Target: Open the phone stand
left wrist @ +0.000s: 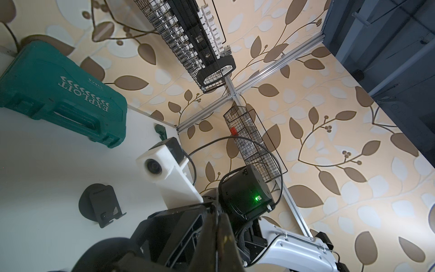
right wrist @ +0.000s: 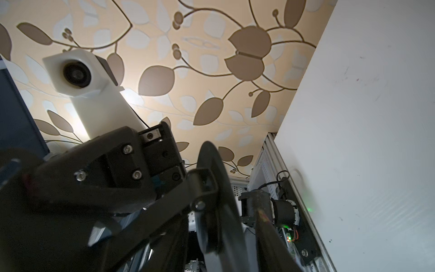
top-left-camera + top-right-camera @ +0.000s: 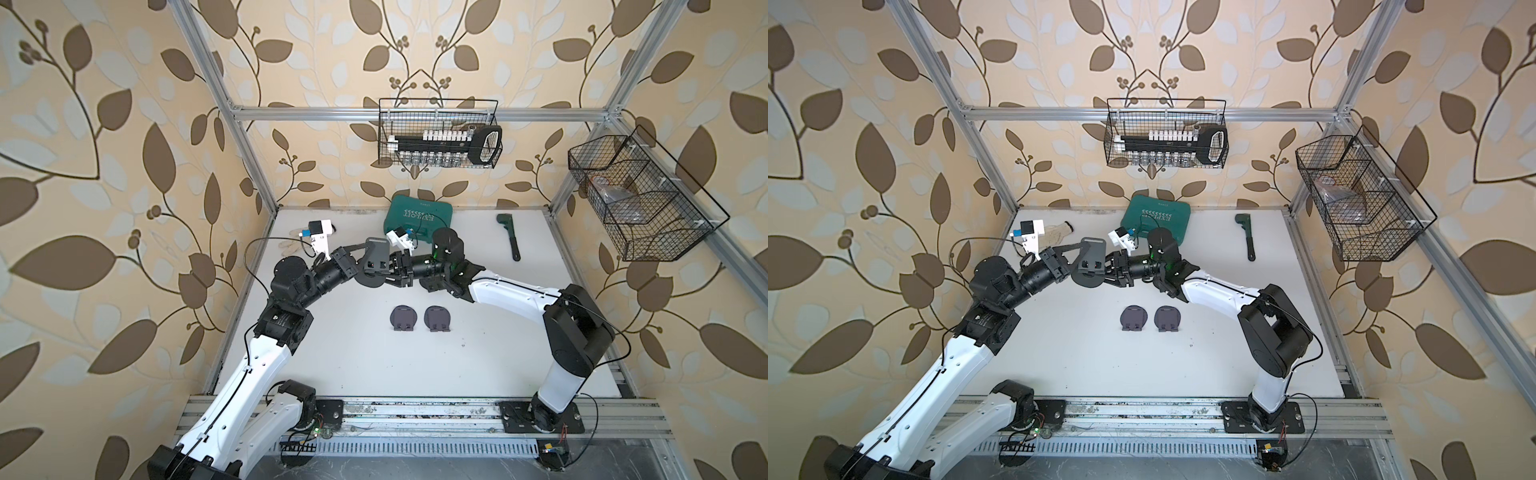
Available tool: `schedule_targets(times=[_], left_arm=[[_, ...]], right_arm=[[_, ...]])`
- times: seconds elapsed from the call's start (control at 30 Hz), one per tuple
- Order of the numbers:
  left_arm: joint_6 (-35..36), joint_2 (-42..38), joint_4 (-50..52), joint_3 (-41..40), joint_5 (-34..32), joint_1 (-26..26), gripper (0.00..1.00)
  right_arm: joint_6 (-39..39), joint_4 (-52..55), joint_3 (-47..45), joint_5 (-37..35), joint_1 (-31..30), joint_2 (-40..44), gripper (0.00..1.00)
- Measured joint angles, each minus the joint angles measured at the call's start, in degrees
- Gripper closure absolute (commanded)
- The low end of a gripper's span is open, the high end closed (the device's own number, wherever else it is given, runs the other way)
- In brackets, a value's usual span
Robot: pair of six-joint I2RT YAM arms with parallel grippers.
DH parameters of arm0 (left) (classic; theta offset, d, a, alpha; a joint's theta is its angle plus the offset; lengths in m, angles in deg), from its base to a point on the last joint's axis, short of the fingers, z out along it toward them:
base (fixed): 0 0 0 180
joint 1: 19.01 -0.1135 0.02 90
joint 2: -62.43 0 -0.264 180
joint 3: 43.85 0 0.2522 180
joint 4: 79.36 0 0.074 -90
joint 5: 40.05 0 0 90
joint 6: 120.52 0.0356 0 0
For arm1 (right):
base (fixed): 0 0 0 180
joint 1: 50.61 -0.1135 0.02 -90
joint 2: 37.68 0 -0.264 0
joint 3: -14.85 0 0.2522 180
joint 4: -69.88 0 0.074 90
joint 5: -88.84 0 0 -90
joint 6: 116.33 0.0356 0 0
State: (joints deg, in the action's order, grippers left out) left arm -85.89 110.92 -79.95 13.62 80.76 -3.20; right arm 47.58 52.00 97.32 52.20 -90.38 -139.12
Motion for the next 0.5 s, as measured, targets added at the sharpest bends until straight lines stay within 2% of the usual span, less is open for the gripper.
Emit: schedule_targets(times=[0.13, 0.2, 0.27, 0.5], left_arm=[[0.1, 0.0, -0.4, -0.1, -0.4, 0.0, 1.0], [0.1, 0.1, -0.5, -0.1, -0.4, 0.0, 1.0], [0.0, 0.0, -0.4, -0.1, -0.9, -0.1, 1.0], [-0.4, 0.5, -0.8, -0.1, -1.4, -0.1, 1.0]], right_arm=[[0.7, -0.7, 0.0, -0.1, -0.1, 0.0, 0.77], [1.1, -1.2, 0.0, -0.5, 0.0, 0.0, 0.91], [1.9, -2.5, 0.0, -0.7, 0.8, 0.0, 0.99], [2.6, -5.1, -1.5, -0.9, 1.2, 0.1, 1.0]])
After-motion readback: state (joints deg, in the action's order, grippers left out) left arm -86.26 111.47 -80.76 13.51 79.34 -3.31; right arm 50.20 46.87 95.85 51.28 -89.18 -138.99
